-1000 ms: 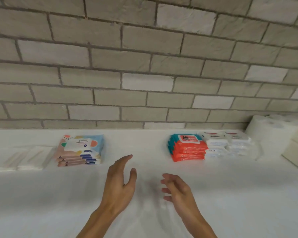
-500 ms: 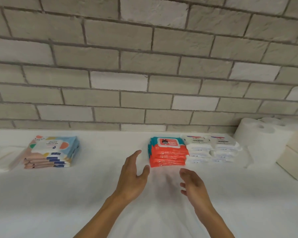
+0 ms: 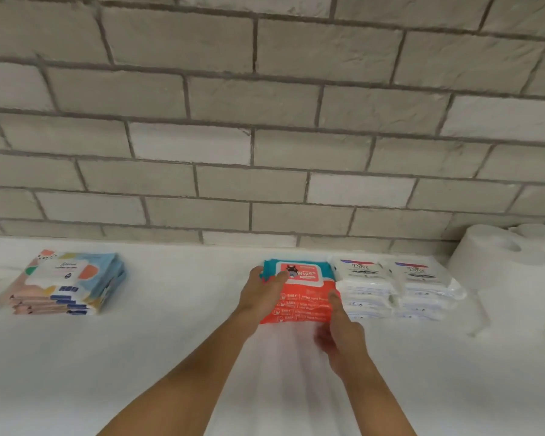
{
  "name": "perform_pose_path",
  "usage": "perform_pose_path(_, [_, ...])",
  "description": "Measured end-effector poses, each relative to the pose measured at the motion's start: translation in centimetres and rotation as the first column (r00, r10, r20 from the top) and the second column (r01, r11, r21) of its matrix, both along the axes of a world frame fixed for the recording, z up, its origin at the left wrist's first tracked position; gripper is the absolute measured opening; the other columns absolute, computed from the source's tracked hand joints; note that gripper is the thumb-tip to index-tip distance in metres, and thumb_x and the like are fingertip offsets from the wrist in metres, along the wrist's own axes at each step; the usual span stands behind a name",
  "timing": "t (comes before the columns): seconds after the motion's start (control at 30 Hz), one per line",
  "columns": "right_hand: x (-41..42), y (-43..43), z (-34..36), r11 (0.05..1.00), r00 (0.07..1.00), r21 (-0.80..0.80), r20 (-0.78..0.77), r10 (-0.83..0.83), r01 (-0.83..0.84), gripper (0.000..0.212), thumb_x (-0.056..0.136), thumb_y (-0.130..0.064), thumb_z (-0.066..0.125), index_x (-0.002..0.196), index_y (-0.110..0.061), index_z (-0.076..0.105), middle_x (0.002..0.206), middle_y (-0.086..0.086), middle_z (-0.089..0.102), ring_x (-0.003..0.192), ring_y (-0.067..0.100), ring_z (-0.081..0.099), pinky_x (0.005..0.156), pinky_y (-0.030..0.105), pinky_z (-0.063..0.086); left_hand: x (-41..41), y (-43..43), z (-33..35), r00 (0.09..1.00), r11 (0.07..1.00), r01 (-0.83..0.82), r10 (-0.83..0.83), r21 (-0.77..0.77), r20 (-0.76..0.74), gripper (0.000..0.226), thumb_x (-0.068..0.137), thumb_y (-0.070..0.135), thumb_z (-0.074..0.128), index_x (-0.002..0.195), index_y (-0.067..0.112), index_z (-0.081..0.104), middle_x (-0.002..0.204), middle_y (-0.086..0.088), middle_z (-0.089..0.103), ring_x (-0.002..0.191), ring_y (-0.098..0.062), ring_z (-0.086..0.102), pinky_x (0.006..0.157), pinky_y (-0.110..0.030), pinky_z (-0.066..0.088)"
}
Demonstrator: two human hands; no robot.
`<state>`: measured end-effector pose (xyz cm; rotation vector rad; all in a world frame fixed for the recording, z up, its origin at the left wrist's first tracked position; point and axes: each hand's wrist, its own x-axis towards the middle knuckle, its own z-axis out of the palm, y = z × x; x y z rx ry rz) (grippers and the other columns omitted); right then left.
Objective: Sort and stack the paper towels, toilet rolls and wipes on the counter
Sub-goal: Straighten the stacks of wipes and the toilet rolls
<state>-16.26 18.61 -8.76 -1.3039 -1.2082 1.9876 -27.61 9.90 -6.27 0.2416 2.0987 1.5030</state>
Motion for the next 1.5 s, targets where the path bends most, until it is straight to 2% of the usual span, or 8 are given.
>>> perform_pose_path(0.13, [-1.2,0.5,-0.3,0.988,0.991,-0.145,-0.112,-0.07,0.053,0.038,0.088,-0.041,0.068,0.115,-0.019,0.055,0.102,0.012,0.07,0.093,0.027,0.068,0.084,0.043,0.055,-0.4,1.9,-1.0,0.997,0.995,-0.006,-0.002,-0.098,-0.077,0.066,0.09,0.056,0.056,0.144,0.027,0.03,0.126,-0.004,0.06,0.092,-0.02,0.068,0.072,-0.029,0.056])
perform_pose_path(0.23, [-2.1,1.0,-0.6,0.984,0.985,-0.164,-0.142,-0.097,0.073,0.038,0.088,-0.038,0.068,0.118,-0.023,0.05,0.106,0.011,0.068,0.095,0.031,0.068,0.092,0.052,0.055,-0.6,2.3,-1.7,0.993,0.993,-0.023,0.009,-0.113,-0.118,0.066,0.09,0.056,0.056,0.144,0.026,0.032,0.131,-0.005,0.058,0.096,-0.021,0.065,0.082,-0.033,0.056])
perform_pose_path(0.37, [-2.9,1.4,-1.1,0.985,0.993,-0.159,-0.087,-0.079,0.065,0.033,0.091,-0.034,0.067,0.114,-0.021,0.048,0.109,0.014,0.065,0.096,0.031,0.066,0.094,0.053,0.053,-1.0,2.3,-1.9,0.993,0.995,-0.022,0.01,-0.098,-0.121,0.062,0.091,0.054,0.057,0.141,0.025,0.037,0.129,-0.004,0.059,0.092,-0.019,0.063,0.077,-0.029,0.053])
perform_pose_path(0.6, [-3.3,1.6,-1.4,0.988,0.998,-0.154,-0.064,-0.014,0.004,0.031,0.091,-0.032,0.066,0.113,-0.019,0.049,0.11,0.014,0.065,0.1,0.032,0.066,0.093,0.052,0.054,-1.7,1.7,-2.9,0.99,0.996,-0.011,-0.002,-0.088,-0.141,0.061,0.089,0.059,0.056,0.138,0.026,0.043,0.128,-0.003,0.062,0.096,-0.021,0.067,0.081,-0.032,0.056])
perform_pose_path(0.8, [-3.7,1.0,-1.3,0.992,0.997,-0.108,-0.055,0.059,-0.065,0.048,0.09,-0.036,0.065,0.132,-0.015,0.05,0.119,0.014,0.065,0.102,0.031,0.066,0.091,0.052,0.055,-2.5,0.8,-3.4,0.986,0.995,-0.013,-0.003,-0.094,-0.165,0.06,0.088,0.06,0.055,0.136,0.026,0.046,0.125,-0.003,0.063,0.095,-0.021,0.068,0.082,-0.032,0.056])
perform_pose_path(0.93, [-4.1,0.4,-1.3,0.985,0.988,-0.082,-0.045,0.148,-0.151,0.045,0.092,-0.039,0.061,0.131,-0.019,0.049,0.115,0.012,0.067,0.1,0.03,0.067,0.088,0.051,0.057,-3.3,-0.2,-3.6,0.985,0.997,-0.023,0.01,-0.073,-0.17,0.06,0.088,0.06,0.056,0.136,0.027,0.046,0.124,-0.002,0.064,0.094,-0.021,0.068,0.081,-0.033,0.057])
perform_pose_path(1.13, [-5.2,-0.8,-0.5,0.949,0.939,-0.088,0.144,0.314,-0.303,0.039,0.092,-0.048,0.057,0.114,-0.015,0.054,0.102,0.013,0.07,0.085,0.032,0.073,0.073,0.048,0.062,-4.9,-2.6,-3.7,0.989,0.998,-0.036,0.027,-0.057,-0.148,0.059,0.087,0.059,0.058,0.135,0.028,0.047,0.118,0.001,0.064,0.086,-0.018,0.069,0.061,-0.02,0.052])
perform_pose_path(1.5, [-8.5,-3.8,0.1,0.895,0.841,-0.046,0.325,0.433,-0.444,0.046,0.093,-0.05,0.054,0.12,-0.013,0.053,0.105,0.012,0.069,0.075,0.029,0.074,0.065,0.042,0.063,-7.6,-7.3,-4.0,0.988,0.996,-0.084,0.079,-0.032,-0.133,0.066,0.081,0.063,0.062,0.135,0.03,0.048,0.119,0.001,0.066,0.085,-0.017,0.071,0.064,-0.023,0.056])
